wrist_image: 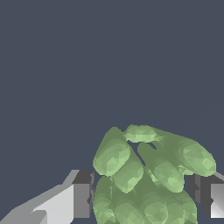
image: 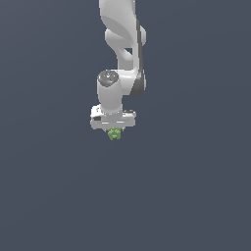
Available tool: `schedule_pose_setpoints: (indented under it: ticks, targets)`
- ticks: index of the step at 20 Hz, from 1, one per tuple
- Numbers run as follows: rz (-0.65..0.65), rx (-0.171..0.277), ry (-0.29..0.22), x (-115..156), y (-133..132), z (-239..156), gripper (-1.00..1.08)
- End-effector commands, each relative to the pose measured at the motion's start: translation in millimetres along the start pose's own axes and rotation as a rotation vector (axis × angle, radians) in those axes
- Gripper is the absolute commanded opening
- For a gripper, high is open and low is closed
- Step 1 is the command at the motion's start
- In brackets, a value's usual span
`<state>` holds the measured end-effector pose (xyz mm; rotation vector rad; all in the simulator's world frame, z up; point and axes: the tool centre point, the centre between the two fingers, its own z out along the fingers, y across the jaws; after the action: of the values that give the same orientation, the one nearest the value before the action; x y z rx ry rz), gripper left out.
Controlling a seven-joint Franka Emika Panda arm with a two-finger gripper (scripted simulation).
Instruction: Pick up the object and move it to a goal position.
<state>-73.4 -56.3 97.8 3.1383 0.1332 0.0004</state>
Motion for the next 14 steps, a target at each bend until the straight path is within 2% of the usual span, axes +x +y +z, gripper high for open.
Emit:
schedule_pose_setpoints:
  ticks: [1, 8, 14]
  targets:
    - [-0.001, -0.001, 0.000, 1, -10, -19, -1.00]
    - [-0.001, -0.001, 0.000, 3, -41, -78, -1.00]
    - [-0.001, -0.001, 0.000, 6, -58, -112, -1.00]
